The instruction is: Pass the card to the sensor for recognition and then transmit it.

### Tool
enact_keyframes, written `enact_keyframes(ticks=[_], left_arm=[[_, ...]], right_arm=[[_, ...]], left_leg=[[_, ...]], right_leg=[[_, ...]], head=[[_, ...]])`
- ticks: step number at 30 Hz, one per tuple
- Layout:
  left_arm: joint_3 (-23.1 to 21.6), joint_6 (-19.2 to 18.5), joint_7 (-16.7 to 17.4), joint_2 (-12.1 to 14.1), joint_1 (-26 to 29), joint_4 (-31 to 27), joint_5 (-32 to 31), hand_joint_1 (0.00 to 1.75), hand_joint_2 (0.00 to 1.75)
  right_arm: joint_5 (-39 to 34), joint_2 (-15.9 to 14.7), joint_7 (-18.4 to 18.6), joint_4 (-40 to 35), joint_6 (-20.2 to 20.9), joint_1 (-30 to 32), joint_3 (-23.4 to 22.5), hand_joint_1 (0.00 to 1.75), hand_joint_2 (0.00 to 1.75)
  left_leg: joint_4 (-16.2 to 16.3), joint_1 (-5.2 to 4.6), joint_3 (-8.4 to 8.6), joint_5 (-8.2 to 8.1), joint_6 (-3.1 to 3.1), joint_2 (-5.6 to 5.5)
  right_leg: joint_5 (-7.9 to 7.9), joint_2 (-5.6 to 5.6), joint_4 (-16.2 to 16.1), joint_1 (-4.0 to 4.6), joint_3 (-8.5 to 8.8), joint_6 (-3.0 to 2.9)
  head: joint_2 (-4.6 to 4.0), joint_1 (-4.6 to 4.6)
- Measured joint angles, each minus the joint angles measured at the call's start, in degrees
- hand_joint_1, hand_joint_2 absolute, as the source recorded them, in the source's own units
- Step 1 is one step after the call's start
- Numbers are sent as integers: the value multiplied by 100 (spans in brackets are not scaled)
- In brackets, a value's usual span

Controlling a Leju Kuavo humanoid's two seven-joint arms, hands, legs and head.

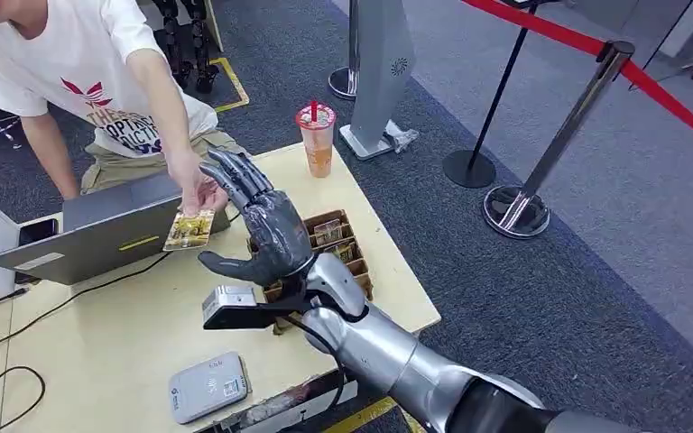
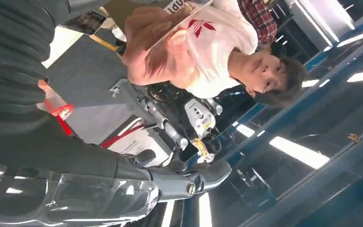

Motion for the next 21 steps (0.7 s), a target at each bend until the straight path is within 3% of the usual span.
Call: enact_keyframes(ticks=[1,3,5,8,21], left_arm=[[-2,2,0,0,0,0,-2,0,0],[-2,4,0,0,0,0,-2,0,0],[-2,11,0,0,1,0,-2,0,0],[-2,20,0,0,2,0,-2,0,0],[-2,57,-2,2,7,0,15,0,0]], right_arm=[[-9,-7,0,24,-13,0,4,26,175],[-15,-20,-2,67,-33,0,13,68,175],[-56,-28,-17,103,-55,-1,22,134,175],[-92,-39,-20,155,-66,-5,37,162,175],[-118,-79,-20,256,-116,-43,87,159,175]], left_leg=[[0,0,0,0,0,0],[0,0,0,0,0,0],[0,0,0,0,0,0],[0,0,0,0,0,0],[0,0,0,0,0,0]], right_leg=[[0,0,0,0,0,0],[0,0,0,0,0,0],[0,0,0,0,0,0],[0,0,0,0,0,0],[0,0,0,0,0,0]], head=[[0,0],[0,0],[0,0],[0,-2],[0,0]])
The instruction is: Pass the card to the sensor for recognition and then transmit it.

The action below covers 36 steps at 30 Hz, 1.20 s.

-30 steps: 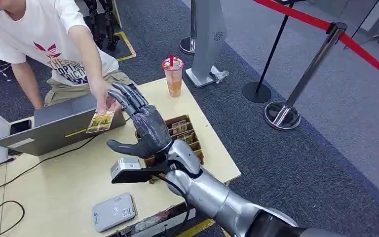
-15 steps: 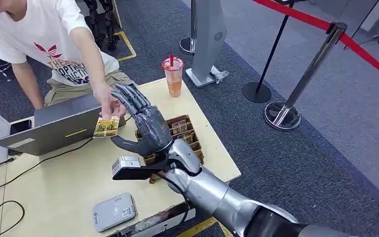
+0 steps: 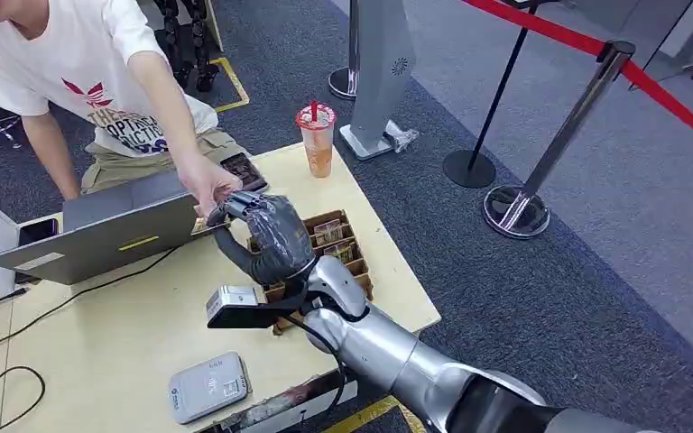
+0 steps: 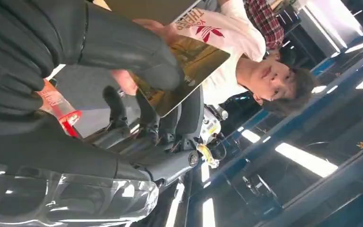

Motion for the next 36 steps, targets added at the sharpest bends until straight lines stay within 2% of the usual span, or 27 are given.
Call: enact_keyframes(ticks=[9,12,13,14,17,24,28,34,36], left_arm=[[0,13,-15,0,4,0,15,0,0],[0,13,-15,0,5,0,15,0,0],[0,13,-17,0,6,0,15,0,0],[0,13,-17,0,6,0,15,0,0],[0,9,-15,2,8,0,15,0,0],[0,-26,-15,11,9,0,33,0,0],[0,-50,-15,17,10,0,57,0,0],[0,-55,-15,17,10,0,131,0,0],[2,-55,-17,17,11,0,144,0,0]], right_arm=[[-61,-20,9,15,-13,-4,4,157,175],[-183,-24,15,17,22,-2,9,168,175],[-300,-24,7,15,87,-2,9,164,175],[-440,-26,-4,15,182,3,9,168,175],[-956,-31,-81,2,543,27,9,175,175],[-2316,-39,-162,-217,1684,120,0,175,175],[-3113,-48,-149,-389,2508,210,-11,175,175],[-3748,-50,-63,-501,3315,261,0,175,175],[-3823,-50,-50,-501,3452,273,24,175,175]], left_leg=[[0,0,0,0,0,0],[0,0,0,0,0,0],[0,0,1,0,0,0],[0,0,1,0,-1,0],[0,0,1,1,-1,0],[0,0,0,0,-1,0],[0,0,0,0,-1,0],[0,0,0,0,-1,0],[0,0,0,0,-1,0]], right_leg=[[0,0,0,0,0,0],[0,0,0,0,0,0],[0,0,0,0,0,0],[0,0,0,0,0,0],[0,0,0,0,0,0],[0,0,0,0,0,0],[0,0,0,0,0,0],[0,0,0,0,0,0],[0,0,0,0,0,0]], head=[[0,-2],[0,-2],[0,0],[0,-2],[0,0],[0,-2],[0,-2],[0,0],[0,0]])
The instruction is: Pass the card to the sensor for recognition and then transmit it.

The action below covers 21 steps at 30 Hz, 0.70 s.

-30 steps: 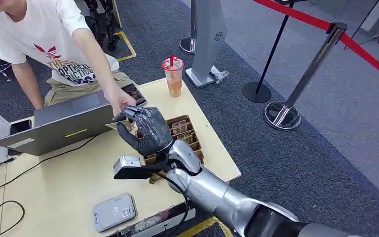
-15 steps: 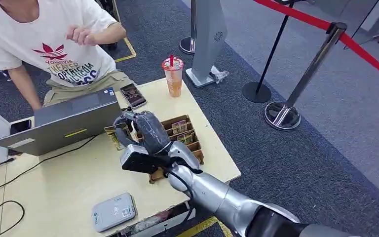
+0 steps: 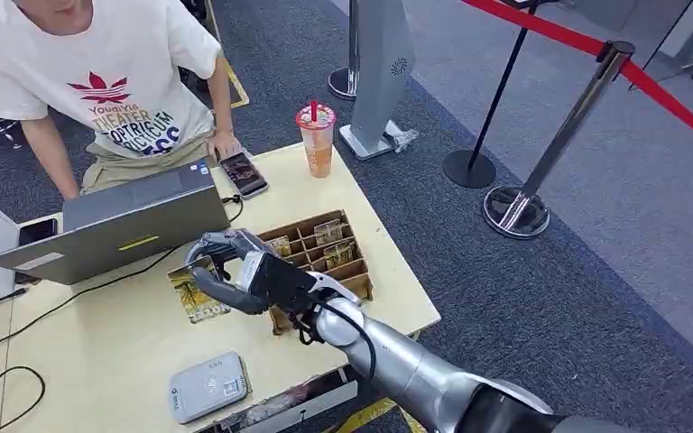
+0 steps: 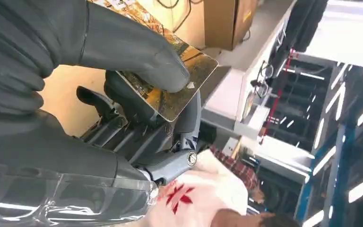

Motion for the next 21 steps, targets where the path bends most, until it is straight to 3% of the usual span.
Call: enact_keyframes(ticks=[4,11,21], left_arm=[[2,0,-46,0,9,0,61,0,0],[20,0,-70,0,37,0,96,0,0],[24,15,-50,0,59,0,92,0,0]], right_arm=[[-188,2,81,39,409,18,164,175,175],[-310,15,192,457,723,-12,634,175,175],[-627,103,162,1639,817,-123,1291,175,175]], left_leg=[[0,1,-1,0,0,0],[-1,2,-2,0,0,0],[-1,2,-2,0,0,-1]], right_leg=[[0,0,0,0,0,0],[0,-1,0,1,0,0],[0,-2,0,1,1,0]], head=[[0,0],[0,-2],[0,0]])
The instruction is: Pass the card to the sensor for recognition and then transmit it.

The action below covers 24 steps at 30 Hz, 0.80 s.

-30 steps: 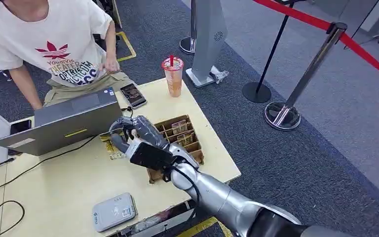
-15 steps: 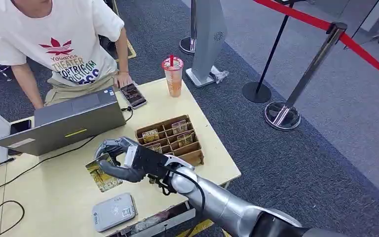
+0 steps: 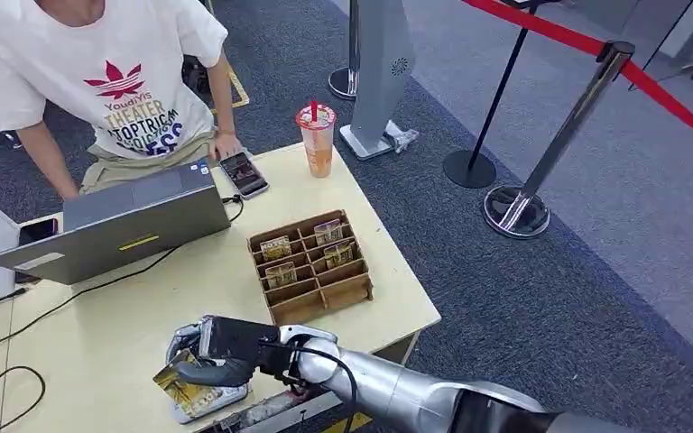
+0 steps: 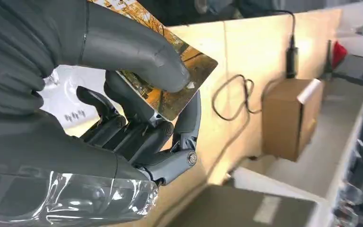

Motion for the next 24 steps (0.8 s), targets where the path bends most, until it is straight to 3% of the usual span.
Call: enact_keyframes(ticks=[24], left_arm=[[-7,20,24,-2,-21,0,-138,0,0]], right_arm=[[-271,228,20,1148,-418,-313,147,175,175]], left_leg=[[0,0,1,1,-1,0]], right_leg=[[0,1,0,0,0,0]], head=[[0,-2]])
